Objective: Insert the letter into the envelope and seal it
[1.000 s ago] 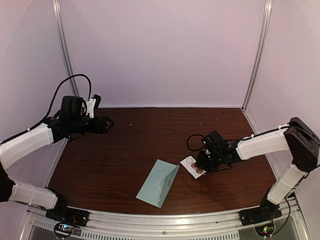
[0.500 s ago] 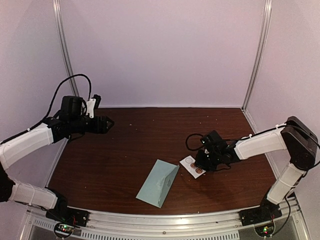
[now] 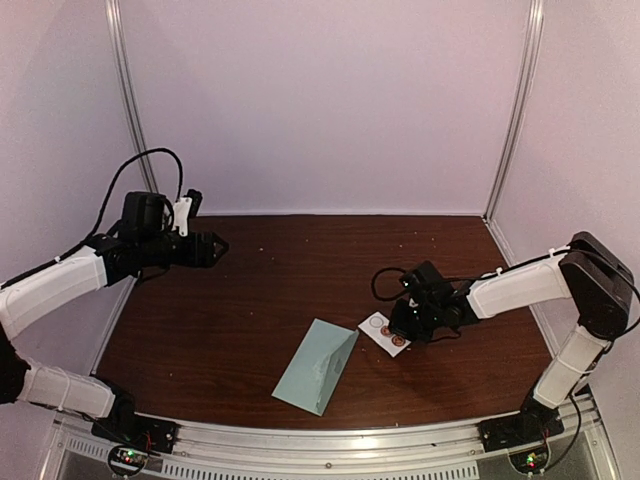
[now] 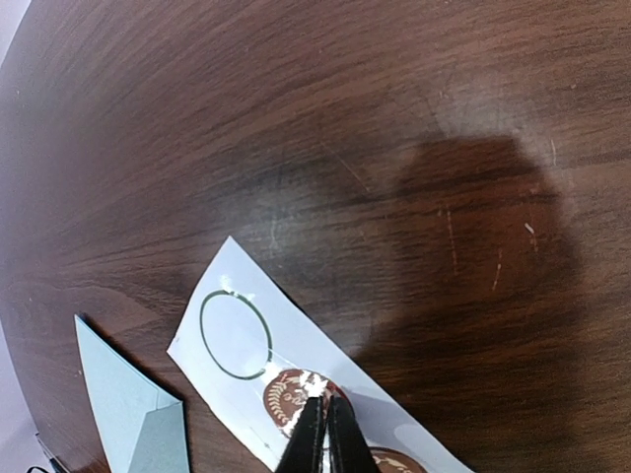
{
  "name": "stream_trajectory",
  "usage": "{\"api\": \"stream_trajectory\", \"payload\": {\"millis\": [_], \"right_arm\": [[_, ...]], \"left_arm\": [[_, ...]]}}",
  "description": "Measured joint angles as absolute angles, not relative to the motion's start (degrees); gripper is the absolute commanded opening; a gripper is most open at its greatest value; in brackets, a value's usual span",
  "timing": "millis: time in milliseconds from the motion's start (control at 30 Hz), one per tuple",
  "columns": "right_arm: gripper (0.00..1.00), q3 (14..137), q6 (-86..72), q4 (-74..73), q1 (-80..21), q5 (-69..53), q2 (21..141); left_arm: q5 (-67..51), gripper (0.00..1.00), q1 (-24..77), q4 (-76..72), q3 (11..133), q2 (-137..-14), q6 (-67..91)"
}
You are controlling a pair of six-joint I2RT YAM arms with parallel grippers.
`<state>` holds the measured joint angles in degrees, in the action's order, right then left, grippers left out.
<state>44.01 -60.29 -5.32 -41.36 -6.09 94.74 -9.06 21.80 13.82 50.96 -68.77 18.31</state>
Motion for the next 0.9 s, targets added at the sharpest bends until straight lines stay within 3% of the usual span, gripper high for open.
{"api": "stream_trajectory", "payload": {"millis": [533,900], "right_arm": [[0.00,43.77,-60.71,-3.09,-41.34,-6.07,89.10],[0.00,43.09,-55.51,-0.19,-41.36,-6.61,82.52]], "left_arm": [[-10.37,0.79,21.80,13.76,50.48,-68.97,18.06],[-22.00,0.77,22.13,9.02,48.40,-70.26,18.48]]}}
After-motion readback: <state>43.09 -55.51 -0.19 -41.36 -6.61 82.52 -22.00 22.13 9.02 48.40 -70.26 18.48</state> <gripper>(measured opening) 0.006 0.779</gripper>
